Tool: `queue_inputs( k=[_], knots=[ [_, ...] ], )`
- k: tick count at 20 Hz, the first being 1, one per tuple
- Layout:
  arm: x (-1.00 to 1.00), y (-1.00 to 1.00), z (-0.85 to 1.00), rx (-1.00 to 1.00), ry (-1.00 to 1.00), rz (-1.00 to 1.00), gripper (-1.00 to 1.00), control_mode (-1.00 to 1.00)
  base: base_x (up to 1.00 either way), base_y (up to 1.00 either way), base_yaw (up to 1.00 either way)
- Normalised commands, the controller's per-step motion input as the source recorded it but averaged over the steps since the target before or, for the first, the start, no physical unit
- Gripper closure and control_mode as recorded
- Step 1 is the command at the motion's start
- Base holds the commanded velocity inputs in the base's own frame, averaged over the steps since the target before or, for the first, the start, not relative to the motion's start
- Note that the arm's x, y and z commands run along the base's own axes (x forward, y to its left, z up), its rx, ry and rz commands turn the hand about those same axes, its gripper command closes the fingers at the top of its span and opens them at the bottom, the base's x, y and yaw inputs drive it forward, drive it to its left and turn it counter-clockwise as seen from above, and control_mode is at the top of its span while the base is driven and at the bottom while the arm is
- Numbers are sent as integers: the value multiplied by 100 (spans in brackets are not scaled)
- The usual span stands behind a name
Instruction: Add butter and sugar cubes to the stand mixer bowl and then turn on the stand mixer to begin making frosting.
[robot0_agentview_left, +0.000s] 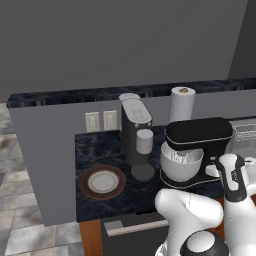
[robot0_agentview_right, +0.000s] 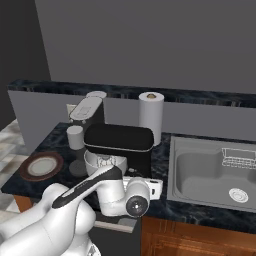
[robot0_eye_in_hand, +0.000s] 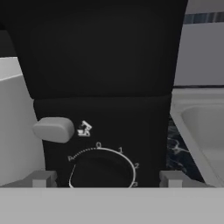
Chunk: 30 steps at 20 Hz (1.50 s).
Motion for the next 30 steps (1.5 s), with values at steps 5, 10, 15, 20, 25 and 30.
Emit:
queue_inputs(
  k=[5,10,15,20,25,30],
  knots=[
    [0,0,0,0,0,0,100,-100,0,0,0],
    [0,0,0,0,0,0,100,-100,0,0,0],
    [0,0,0,0,0,0,100,-100,0,0,0],
    [0,0,0,2,1,0,100,-100,0,0,0],
    [0,-1,0,3,0,0,100,-100,0,0,0],
    [0,0,0,0,1,0,100,-100,0,0,0]
  ],
)
